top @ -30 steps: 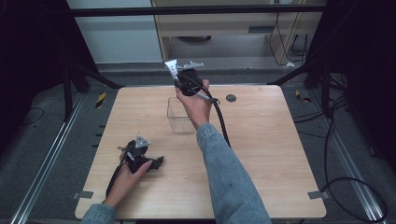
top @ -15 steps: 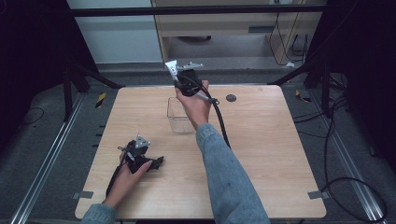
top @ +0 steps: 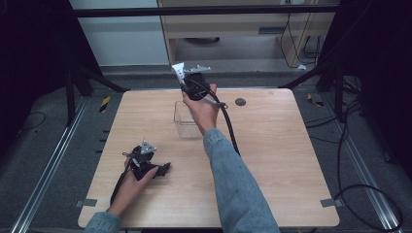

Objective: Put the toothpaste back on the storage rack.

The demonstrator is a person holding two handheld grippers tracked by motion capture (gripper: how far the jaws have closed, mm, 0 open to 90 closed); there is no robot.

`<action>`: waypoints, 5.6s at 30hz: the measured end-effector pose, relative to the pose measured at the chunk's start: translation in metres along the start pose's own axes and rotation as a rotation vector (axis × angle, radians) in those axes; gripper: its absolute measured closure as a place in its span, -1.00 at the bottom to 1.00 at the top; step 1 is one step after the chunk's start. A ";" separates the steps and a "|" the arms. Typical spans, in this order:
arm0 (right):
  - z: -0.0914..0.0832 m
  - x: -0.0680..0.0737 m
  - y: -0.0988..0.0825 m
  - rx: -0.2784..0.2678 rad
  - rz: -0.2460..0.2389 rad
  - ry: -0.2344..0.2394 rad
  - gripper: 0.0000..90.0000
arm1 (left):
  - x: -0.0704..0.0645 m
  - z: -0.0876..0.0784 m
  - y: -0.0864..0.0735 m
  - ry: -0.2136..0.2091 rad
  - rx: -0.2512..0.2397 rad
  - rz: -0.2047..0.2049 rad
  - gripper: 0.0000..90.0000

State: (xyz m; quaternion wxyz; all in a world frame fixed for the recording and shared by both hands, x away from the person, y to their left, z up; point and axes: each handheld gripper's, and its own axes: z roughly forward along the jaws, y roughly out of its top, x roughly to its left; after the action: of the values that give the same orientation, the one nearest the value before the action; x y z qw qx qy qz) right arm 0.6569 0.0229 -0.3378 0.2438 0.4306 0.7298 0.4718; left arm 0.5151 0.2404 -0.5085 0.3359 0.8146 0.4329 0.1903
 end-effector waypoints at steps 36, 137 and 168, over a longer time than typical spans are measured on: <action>0.008 0.008 -0.030 0.040 -0.036 0.018 0.72 | 0.000 0.000 0.000 0.001 -0.002 -0.001 -1.00; 0.027 0.028 -0.062 0.108 -0.056 0.017 0.63 | 0.000 0.000 0.000 0.000 -0.002 -0.003 -1.00; -0.044 -0.019 -0.067 0.112 -0.055 -0.047 0.68 | 0.000 0.000 0.000 0.000 0.001 0.001 -1.00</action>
State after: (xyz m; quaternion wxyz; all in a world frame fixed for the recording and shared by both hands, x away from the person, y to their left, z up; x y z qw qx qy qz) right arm 0.6068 -0.0270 -0.3801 0.2490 0.4344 0.7607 0.4130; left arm 0.5151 0.2405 -0.5085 0.3353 0.8149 0.4326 0.1904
